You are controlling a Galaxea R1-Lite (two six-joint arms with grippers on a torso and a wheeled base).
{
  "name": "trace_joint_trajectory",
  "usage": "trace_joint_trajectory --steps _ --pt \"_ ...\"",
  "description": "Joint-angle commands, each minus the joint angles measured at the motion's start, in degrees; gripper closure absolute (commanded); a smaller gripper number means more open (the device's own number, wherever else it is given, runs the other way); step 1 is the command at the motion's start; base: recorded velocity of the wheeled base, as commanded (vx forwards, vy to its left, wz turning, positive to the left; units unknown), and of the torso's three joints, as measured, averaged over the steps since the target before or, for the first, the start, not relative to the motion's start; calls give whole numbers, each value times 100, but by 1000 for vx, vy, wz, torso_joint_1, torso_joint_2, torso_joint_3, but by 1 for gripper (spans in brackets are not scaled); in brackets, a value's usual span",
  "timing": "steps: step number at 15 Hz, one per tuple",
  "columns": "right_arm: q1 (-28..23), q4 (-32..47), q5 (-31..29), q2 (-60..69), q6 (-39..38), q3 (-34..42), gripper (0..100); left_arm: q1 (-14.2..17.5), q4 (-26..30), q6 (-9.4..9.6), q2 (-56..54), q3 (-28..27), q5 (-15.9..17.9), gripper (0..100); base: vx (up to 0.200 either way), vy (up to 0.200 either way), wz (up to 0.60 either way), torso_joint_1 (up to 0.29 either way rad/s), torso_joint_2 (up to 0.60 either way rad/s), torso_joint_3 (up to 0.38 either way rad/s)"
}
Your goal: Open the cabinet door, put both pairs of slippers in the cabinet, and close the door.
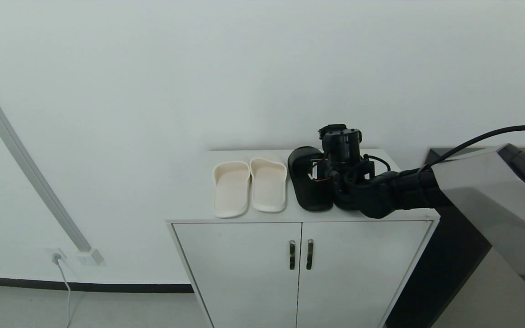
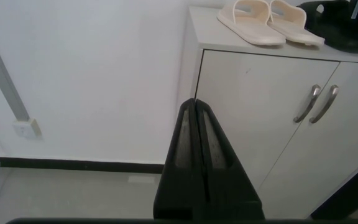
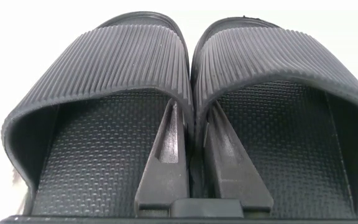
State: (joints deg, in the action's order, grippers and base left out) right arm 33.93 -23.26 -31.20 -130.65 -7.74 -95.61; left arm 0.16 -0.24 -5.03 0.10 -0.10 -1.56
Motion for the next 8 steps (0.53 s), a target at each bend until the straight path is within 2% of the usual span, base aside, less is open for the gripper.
trace_joint_trajectory --steps 1,4,8 --pt "0 32 -1 259 9 69 100 2 -2 2 8 1 -11 100 0 0 0 0 0 0" --pt "35 85 79 637 9 447 100 2 -2 -6 8 1 -11 100 0 0 0 0 0 0" --pt "141 76 483 1296 9 1132 100 2 -2 -6 8 1 -11 100 0 0 0 0 0 0"
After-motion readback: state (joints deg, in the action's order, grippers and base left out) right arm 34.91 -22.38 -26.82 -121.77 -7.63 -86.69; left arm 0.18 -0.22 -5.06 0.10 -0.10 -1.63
